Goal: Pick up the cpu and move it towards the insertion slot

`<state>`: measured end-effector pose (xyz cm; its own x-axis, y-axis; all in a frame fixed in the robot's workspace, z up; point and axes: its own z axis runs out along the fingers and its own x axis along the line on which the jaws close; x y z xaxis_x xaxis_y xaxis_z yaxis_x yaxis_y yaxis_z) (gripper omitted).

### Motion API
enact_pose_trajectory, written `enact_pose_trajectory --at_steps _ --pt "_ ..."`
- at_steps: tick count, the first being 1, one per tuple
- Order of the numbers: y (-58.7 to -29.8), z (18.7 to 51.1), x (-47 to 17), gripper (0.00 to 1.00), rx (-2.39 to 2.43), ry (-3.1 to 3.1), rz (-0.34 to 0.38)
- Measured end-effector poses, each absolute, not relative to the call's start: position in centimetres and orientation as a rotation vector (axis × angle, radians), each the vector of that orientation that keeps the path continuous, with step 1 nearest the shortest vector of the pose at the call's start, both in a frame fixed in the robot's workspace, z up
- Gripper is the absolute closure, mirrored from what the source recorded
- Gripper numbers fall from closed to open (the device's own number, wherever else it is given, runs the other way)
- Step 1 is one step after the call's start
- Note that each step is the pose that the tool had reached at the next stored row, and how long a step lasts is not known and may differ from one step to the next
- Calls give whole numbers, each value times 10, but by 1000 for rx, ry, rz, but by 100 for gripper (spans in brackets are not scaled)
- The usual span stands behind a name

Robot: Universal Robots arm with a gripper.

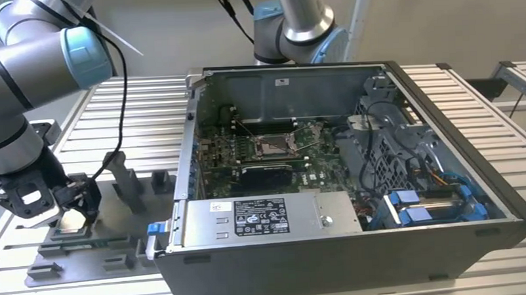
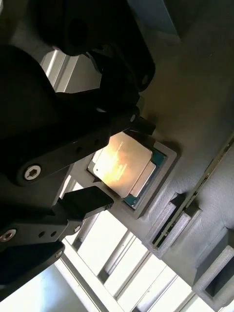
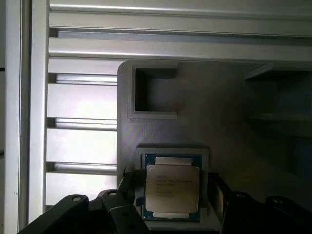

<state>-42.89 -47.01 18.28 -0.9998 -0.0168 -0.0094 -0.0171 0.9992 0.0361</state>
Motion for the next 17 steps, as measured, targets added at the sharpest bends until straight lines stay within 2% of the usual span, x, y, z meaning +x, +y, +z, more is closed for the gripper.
enact_pose_trajectory --at_steps 17 --pt "-471 184 -429 0 -19 3132 57"
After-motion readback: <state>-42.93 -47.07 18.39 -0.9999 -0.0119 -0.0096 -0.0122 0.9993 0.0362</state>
